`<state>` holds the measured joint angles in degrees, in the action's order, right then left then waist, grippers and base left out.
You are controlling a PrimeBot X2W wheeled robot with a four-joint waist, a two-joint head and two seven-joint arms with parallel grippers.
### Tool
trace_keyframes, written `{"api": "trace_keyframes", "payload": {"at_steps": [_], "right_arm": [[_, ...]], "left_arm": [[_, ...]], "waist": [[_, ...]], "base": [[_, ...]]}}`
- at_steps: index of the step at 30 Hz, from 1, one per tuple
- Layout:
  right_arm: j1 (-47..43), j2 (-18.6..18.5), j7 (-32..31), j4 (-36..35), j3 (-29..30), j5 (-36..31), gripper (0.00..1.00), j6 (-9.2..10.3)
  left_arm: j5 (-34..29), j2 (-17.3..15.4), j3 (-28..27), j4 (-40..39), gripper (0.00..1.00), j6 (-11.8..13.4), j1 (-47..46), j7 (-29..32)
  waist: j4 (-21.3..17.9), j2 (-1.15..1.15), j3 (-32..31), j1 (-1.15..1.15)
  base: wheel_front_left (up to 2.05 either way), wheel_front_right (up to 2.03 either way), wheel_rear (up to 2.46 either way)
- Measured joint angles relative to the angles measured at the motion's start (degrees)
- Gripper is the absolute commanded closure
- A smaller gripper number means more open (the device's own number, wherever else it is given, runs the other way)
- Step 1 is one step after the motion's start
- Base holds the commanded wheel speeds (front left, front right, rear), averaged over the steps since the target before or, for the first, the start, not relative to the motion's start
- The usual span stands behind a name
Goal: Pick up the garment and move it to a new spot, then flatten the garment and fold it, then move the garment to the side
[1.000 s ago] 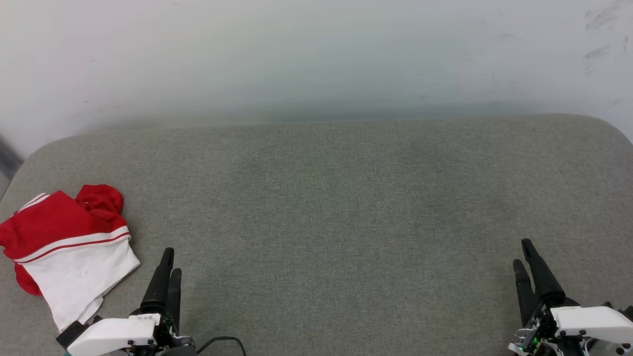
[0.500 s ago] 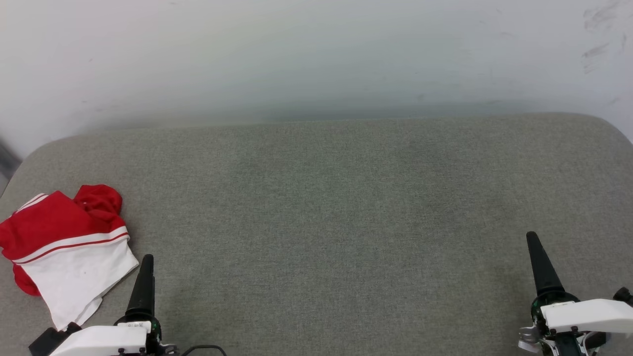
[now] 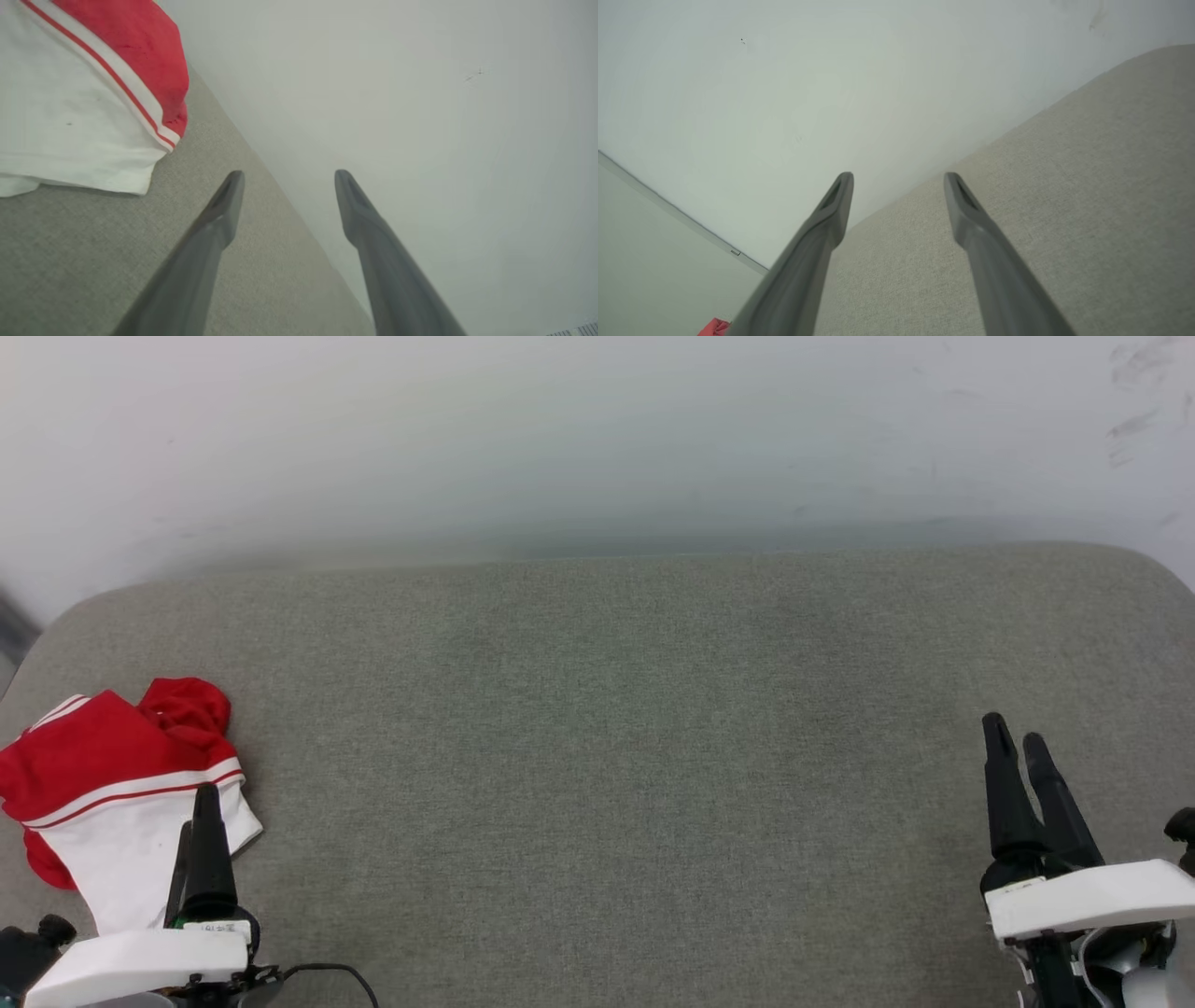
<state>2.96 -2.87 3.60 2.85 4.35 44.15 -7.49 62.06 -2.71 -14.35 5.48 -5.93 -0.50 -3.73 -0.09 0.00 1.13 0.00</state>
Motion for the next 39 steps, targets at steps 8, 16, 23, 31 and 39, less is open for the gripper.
{"api": "trace_keyframes", "payload": {"at_steps": [8, 16, 23, 31, 39], "right_arm": [[0.36, 0.0, 1.44, -4.19, -2.42, -11.34, 0.0, 0.0], [0.29, -0.01, 2.93, -4.79, -2.92, -20.01, 0.0, 0.0], [0.19, -0.01, 4.0, -4.34, -3.52, -25.92, 0.0, 0.0], [-0.31, -0.01, 5.14, -3.64, -3.81, -32.38, 0.0, 0.0], [-0.35, -0.01, 6.36, -3.31, -4.09, -37.9, 0.0, 0.0]], "left_arm": [[-14.0, -0.01, 5.15, -6.88, 0.0, 4.55, 0.47, -1.42], [-26.32, -0.05, 11.63, -10.88, 0.0, 7.04, 1.7, -2.74], [-32.7, -2.53, 17.38, -12.12, 0.0, 9.06, 2.55, -3.9], [-38.78, -6.51, 24.04, -12.25, 0.0, 16.37, 2.63, -5.09], [-42.17, -9.96, 30.12, -11.45, 0.0, 21.37, 2.57, -6.14]], "waist": [[-0.05, 0.0, 0.51, 0.0], [-0.34, 0.0, 0.79, 0.0], [-0.53, 0.0, 0.96, 0.0], [-0.73, 0.0, 1.07, 0.0], [-0.78, 0.0, 1.11, 0.0]], "base": [[0.0, 0.0, 0.0], [0.0, 0.0, 0.0], [0.0, 0.0, 0.0], [0.0, 0.0, 0.0], [0.0, 0.0, 0.0]]}}
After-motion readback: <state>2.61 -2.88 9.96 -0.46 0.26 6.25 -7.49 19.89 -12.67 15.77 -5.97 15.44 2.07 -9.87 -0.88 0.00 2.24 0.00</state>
